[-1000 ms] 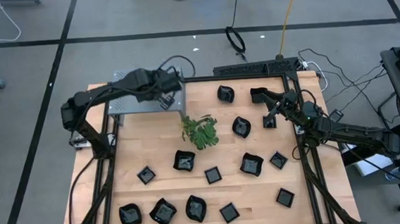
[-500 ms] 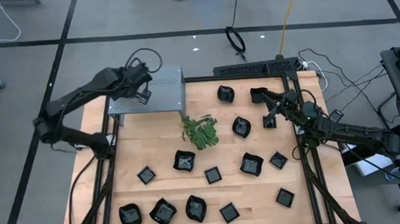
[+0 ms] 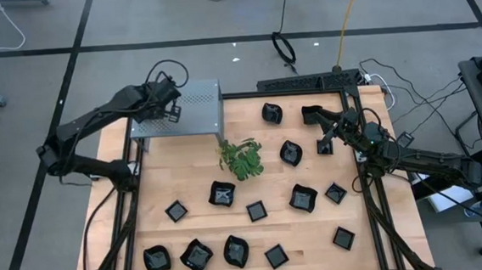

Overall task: Pick & Place Mini shaped plates
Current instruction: Put the leaf shaped plate on the shelf, then put the distorted square plate on the shelf

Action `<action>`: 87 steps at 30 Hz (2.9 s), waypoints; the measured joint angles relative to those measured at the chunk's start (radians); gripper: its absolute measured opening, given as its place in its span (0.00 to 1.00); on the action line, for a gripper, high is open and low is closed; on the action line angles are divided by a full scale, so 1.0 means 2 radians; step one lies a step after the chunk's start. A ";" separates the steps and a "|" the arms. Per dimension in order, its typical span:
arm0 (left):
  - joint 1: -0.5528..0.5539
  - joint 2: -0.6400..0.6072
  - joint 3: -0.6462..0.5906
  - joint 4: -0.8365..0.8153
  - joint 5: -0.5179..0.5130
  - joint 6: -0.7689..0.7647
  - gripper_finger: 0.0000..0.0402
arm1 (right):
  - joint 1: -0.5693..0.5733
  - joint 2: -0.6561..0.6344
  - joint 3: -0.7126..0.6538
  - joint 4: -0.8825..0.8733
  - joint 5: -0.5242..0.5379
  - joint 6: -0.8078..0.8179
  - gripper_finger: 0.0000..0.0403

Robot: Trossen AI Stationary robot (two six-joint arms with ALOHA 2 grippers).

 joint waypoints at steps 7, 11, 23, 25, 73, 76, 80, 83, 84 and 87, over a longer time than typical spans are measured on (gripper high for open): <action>0.004 0.000 0.000 0.011 0.000 -0.006 0.18 | 0.000 0.000 0.000 0.000 0.000 0.000 0.26; 0.004 -0.006 0.000 0.027 0.000 0.009 0.29 | 0.000 0.000 0.000 0.000 0.000 0.000 0.26; -0.038 -0.065 0.000 0.192 0.048 0.102 0.47 | 0.000 0.000 0.000 0.000 0.000 0.000 0.26; -0.051 -0.068 0.000 0.221 0.073 0.118 0.46 | 0.000 0.000 0.000 0.000 0.000 0.000 0.26; -0.525 0.211 0.000 0.293 0.206 0.238 0.33 | 0.000 0.000 0.000 0.000 0.000 0.000 0.26; -0.523 0.229 0.000 0.294 0.172 0.247 0.33 | 0.000 0.000 0.000 0.000 0.000 0.000 0.26; -0.518 0.243 0.000 0.293 0.150 0.249 0.33 | 0.000 0.000 0.000 0.000 0.000 0.000 0.26; -0.513 0.247 0.000 0.294 0.149 0.239 0.33 | 0.000 0.000 0.000 0.000 0.000 0.000 0.26; -0.513 0.247 0.000 0.293 0.150 0.235 0.33 | 0.000 0.000 0.000 0.000 0.000 0.000 0.26; -0.511 0.247 0.000 0.295 0.160 0.231 0.33 | 0.000 0.000 0.000 0.000 0.000 0.000 0.26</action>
